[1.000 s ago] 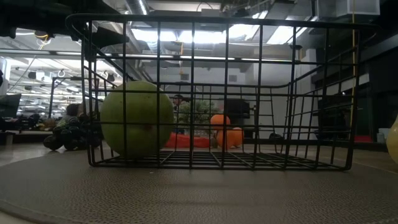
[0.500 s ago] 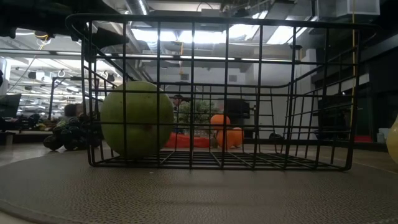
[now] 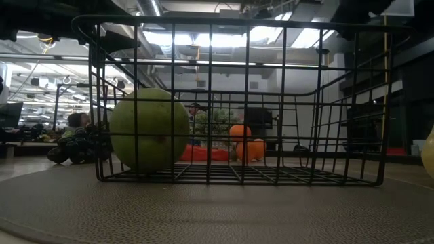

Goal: Build produce basket
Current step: Put the red bell pepper into the black wire basket

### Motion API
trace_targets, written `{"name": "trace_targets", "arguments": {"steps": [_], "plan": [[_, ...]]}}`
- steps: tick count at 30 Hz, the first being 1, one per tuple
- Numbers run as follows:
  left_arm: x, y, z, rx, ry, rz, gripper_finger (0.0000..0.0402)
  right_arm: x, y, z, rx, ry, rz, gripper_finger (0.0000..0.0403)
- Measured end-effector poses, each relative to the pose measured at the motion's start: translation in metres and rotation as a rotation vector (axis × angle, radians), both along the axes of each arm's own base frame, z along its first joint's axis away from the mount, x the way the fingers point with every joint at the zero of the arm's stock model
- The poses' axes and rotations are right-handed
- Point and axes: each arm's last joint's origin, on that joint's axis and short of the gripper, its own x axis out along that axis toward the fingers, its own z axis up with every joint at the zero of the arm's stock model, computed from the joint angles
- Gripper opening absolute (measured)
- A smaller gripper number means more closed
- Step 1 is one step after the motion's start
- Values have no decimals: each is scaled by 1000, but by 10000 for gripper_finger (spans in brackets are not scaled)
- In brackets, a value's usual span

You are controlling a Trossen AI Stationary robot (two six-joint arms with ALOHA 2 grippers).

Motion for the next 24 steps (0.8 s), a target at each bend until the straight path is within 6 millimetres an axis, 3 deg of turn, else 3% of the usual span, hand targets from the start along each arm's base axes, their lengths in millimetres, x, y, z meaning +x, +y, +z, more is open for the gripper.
{"name": "trace_targets", "arguments": {"steps": [5,9,14,24], "plan": [[0,0,0,0,0,0,229,-8,-1,-27,-13,-384,-100,0],[0,0,0,9,3,1,229,-9,-2,-53,9,-577,-131,0],[0,0,0,39,14,5,229,-12,-2,-76,26,-652,-133,0],[-1,1,7,92,-35,47,229,-12,-3,-77,1,-668,-156,0]]}}
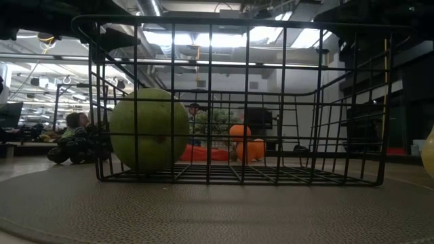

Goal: Build produce basket
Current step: Put the red bell pepper into the black wire basket

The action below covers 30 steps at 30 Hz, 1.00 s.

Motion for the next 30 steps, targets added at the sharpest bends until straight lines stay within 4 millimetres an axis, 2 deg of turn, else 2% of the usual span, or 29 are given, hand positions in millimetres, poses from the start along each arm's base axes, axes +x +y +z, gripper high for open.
{"name": "trace_targets", "arguments": {"steps": [3,5,7,9,13,15,18,24,30], "plan": [[-3,-3,25,27,-158,-94,229,0,-1,0,-1,1,-24,0],[-9,-5,59,120,-276,-157,229,0,-1,0,3,-2,-25,0],[-14,-6,95,221,-314,-168,229,0,-1,1,4,-5,-24,0],[-15,-5,126,282,-224,-118,229,0,-1,1,4,-5,-24,0],[-9,3,163,253,192,151,229,0,-1,1,5,-5,-24,0],[-6,7,167,219,393,283,229,0,-1,1,5,-5,-24,0],[-1,9,161,158,575,368,229,0,-1,1,8,-6,-24,0],[14,9,134,-13,734,220,229,0,-1,1,17,-6,-22,0],[30,14,117,-123,839,195,229,0,-1,1,29,-8,-20,0]]}}
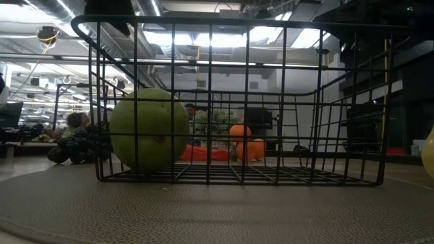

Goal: Build produce basket
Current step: Put the red bell pepper into the black wire basket

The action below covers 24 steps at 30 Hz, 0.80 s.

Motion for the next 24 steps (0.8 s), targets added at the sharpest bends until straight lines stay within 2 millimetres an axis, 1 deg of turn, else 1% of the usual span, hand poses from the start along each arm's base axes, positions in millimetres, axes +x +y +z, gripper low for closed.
{"name": "trace_targets", "arguments": {"steps": [5,9,17,22,24], "plan": [[15,12,-12,-65,71,20,229,0,0,0,-1,0,0,0],[27,23,-21,-72,145,21,229,0,0,1,-3,-11,0,0],[42,49,-40,-112,267,30,229,0,0,2,-2,-14,1,0],[49,66,-51,-36,379,41,229,0,0,2,-4,-13,0,2],[52,70,-55,-14,416,70,229,0,0,1,-5,-6,-1,11]]}}
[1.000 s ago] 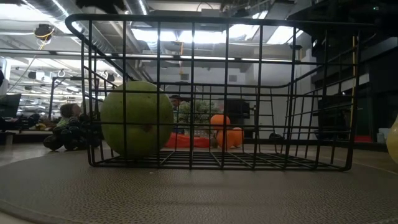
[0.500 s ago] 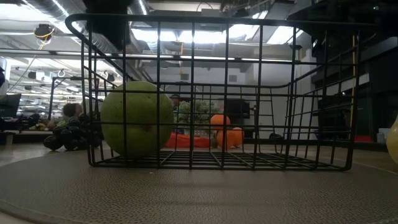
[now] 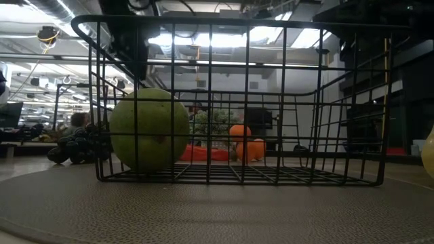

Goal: Build produce basket
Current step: Put the red bell pepper into the black wire basket

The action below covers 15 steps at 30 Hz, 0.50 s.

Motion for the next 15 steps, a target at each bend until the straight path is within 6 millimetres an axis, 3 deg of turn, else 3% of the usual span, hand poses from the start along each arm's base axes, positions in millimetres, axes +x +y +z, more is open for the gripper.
{"name": "trace_targets", "arguments": {"steps": [8,15], "plan": [[18,5,-22,-66,78,-31,229,0,-1,0,0,5,-30,85],[32,8,-42,-163,131,-65,229,0,-1,-2,1,18,-42,96]]}}
